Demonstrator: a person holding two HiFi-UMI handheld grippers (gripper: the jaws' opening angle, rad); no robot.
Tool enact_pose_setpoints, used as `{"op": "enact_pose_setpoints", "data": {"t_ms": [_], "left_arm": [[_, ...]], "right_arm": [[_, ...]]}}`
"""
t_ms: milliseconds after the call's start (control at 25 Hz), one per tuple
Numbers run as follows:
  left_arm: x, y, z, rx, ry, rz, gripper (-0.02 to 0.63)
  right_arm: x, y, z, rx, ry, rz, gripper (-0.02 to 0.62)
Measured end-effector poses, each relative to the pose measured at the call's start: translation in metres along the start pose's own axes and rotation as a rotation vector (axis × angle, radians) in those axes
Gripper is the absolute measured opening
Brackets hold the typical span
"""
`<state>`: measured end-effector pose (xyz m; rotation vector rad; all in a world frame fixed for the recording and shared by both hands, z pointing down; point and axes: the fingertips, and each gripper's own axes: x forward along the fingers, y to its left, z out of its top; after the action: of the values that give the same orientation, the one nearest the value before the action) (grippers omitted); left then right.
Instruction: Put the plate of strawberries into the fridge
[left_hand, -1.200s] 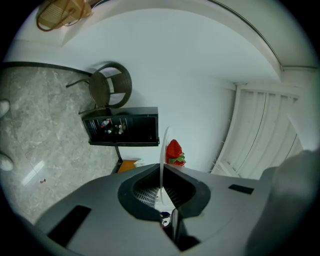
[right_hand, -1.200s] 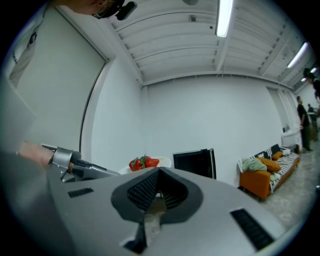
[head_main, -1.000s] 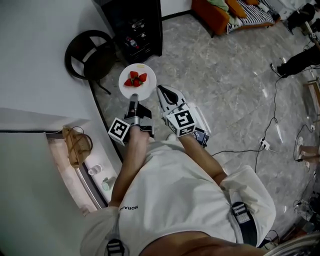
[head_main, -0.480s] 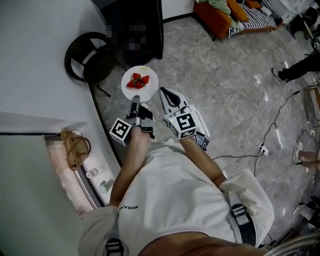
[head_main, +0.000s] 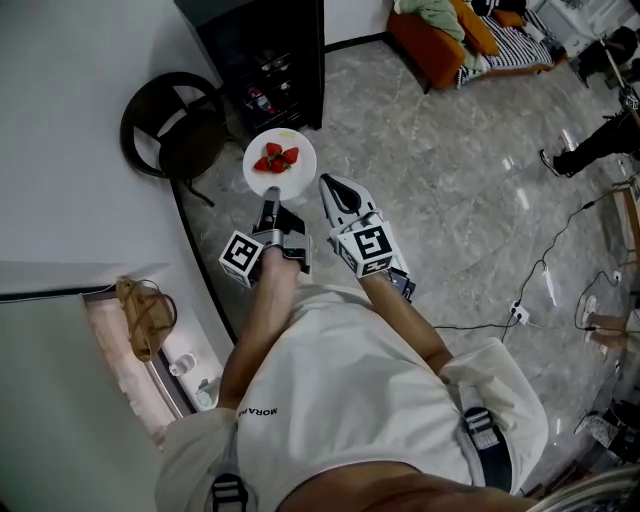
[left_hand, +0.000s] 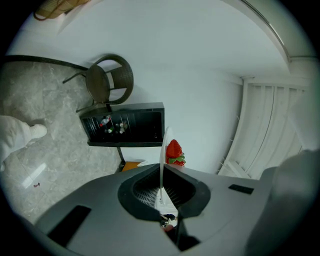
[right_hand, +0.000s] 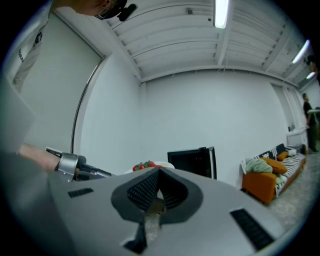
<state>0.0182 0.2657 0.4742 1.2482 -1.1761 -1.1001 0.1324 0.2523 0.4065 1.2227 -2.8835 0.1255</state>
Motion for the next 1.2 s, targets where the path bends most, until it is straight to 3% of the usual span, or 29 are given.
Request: {"op": "enact_pose_setpoints", "data": {"t_ms": [400,800,1200], "left_arm": [[0.126,-0.007,0.059,-0.008,0.011,0.013,0.009],[0.210,-0.010,0.119,-0.019,0.023,0.037,0.009],[0.267,-0.007,0.159,-0.042,0.036,0.064,0.009]], "right_arm": [[0.127,-0.047,0.014,0.008,0.016,0.006,0.012],[0.232,-0.070,0.024,0.022,0.040,-0.002,0.012],[0.301,-0.085,0.029,0.030,0.074,-0.013,0.012]]}}
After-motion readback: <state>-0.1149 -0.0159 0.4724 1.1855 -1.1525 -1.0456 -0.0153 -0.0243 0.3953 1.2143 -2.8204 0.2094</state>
